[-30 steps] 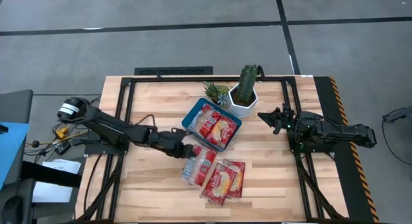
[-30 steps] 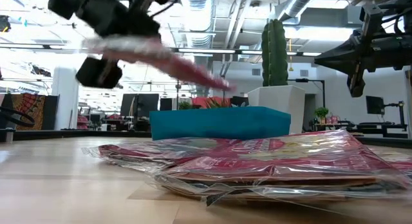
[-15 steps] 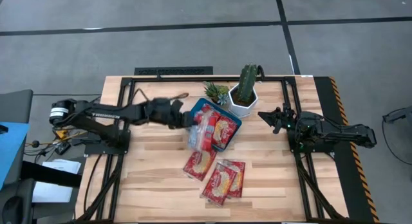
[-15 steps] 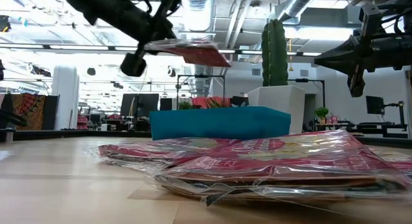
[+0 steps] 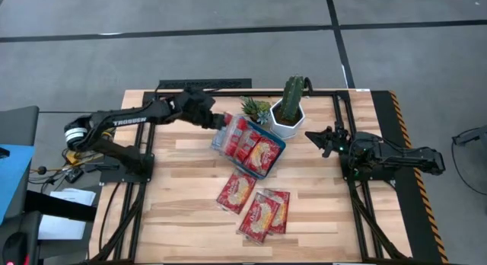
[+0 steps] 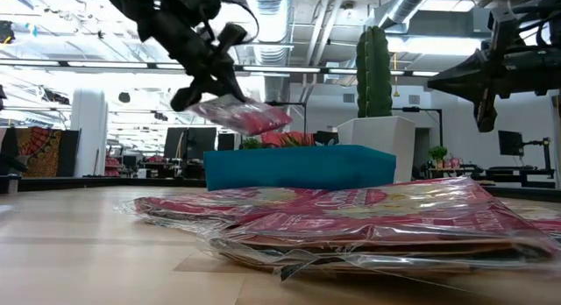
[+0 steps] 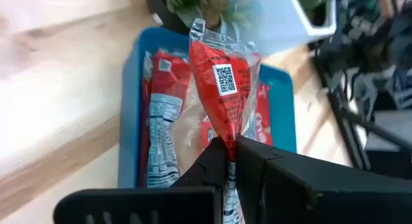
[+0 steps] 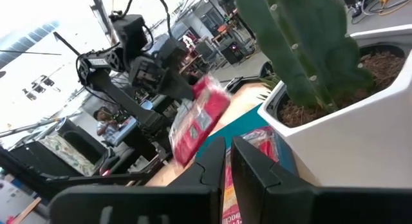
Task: Sort popcorn bags into baskets
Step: Put the popcorn bag into the blue bin
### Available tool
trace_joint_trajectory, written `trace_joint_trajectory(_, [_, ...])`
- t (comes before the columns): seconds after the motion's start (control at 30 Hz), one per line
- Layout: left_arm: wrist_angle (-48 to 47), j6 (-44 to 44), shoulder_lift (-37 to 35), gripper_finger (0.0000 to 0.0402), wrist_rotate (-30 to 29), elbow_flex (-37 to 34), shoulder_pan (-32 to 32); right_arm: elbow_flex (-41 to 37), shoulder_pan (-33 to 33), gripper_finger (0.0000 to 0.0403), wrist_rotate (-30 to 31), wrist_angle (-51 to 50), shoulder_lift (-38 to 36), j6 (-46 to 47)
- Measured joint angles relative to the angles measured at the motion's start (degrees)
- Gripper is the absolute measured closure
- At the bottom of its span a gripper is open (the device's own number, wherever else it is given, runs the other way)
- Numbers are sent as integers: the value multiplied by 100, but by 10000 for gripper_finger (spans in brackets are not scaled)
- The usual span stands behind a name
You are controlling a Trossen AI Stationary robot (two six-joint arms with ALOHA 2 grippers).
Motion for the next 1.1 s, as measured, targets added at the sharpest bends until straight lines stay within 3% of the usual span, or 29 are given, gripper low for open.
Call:
trace_joint_trajectory(0.43, [-29,1103,1700,401,510,1239,9,0,-2,351,53,-12,0,22])
trace_joint_trajectory(0.8, [-216,947,2139,400,671,1375,25,0,-2,351,53,-13,-1,17])
trace_joint_trajectory(0.93, [-249,858,2140,372,521,1375,-24,0,-2,351,53,-15,0,-28])
trace_joint_trajectory(1.1, [-375,829,2142,302,380,1373,-16,0,-2,351,53,-13,0,-80])
